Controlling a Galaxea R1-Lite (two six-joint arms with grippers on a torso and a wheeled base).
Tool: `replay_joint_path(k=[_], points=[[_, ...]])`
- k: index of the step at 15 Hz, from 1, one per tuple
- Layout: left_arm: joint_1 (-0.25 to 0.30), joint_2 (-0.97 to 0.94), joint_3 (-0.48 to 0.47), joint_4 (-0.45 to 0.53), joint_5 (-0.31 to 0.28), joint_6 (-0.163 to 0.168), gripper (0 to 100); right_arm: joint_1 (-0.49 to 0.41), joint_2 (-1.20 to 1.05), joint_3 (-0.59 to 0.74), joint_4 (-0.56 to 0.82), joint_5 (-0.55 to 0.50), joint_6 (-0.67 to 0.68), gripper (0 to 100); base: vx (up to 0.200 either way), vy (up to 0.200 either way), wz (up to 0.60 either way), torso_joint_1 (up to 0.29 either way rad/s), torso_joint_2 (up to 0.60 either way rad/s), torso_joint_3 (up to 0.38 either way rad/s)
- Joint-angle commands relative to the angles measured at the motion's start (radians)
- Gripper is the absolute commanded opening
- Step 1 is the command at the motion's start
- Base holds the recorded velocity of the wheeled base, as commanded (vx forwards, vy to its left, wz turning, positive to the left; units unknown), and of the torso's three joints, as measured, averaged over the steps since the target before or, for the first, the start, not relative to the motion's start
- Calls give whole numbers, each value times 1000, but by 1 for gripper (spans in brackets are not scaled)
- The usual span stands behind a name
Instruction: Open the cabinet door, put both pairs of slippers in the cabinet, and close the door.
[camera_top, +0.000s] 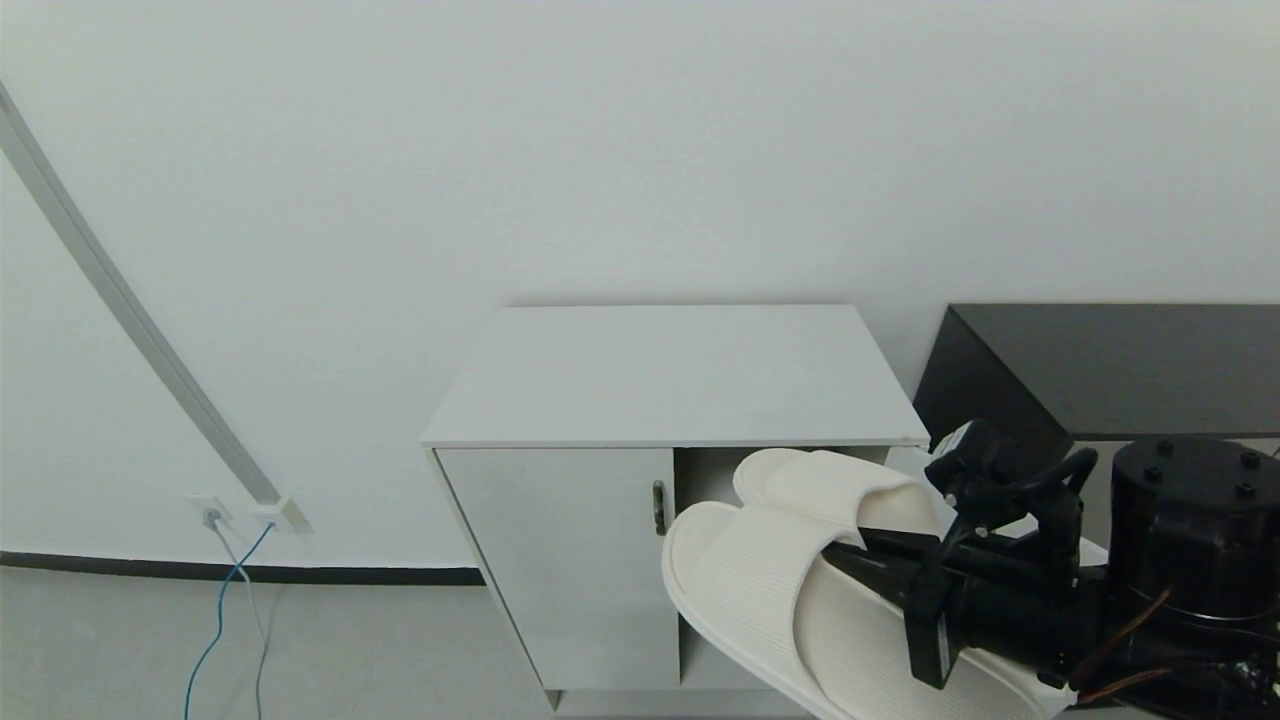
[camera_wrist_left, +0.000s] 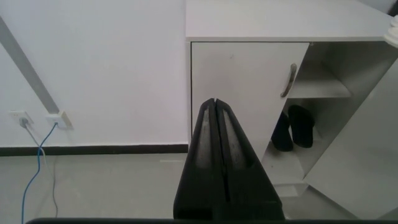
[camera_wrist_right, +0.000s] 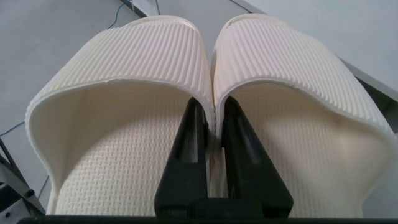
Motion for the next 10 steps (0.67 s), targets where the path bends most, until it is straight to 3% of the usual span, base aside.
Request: replay_joint_path(k=[1,10], points=[[1,0,0,-1,0,0,0,-2,5,1,-2,1,0,0,0,0,0,0,0,0],[1,0,0,-1,0,0,0,0,19,2,-19,1,0,0,0,0,0,-148,343,193]])
